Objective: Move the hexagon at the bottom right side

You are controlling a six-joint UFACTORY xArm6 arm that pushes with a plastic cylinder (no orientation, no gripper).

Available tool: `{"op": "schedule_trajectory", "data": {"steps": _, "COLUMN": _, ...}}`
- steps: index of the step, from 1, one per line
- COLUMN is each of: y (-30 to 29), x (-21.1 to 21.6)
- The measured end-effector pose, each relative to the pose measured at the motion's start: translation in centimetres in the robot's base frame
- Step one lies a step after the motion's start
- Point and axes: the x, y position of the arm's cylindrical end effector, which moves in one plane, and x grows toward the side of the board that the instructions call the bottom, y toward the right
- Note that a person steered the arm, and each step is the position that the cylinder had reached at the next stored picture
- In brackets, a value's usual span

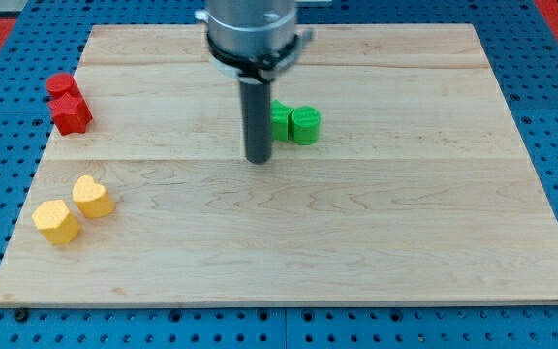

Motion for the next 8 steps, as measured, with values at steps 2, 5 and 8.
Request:
{"op": "schedule_trajectory", "data": {"steps": 2, "y": -13.2, "x": 2.3}}
{"op": "schedule_trajectory", "data": {"steps": 5, "y": -23.7, "x": 11.1}}
{"op": "schedule_trajectory", "data": {"steps": 8, "y": 2.5, "x": 10.1}}
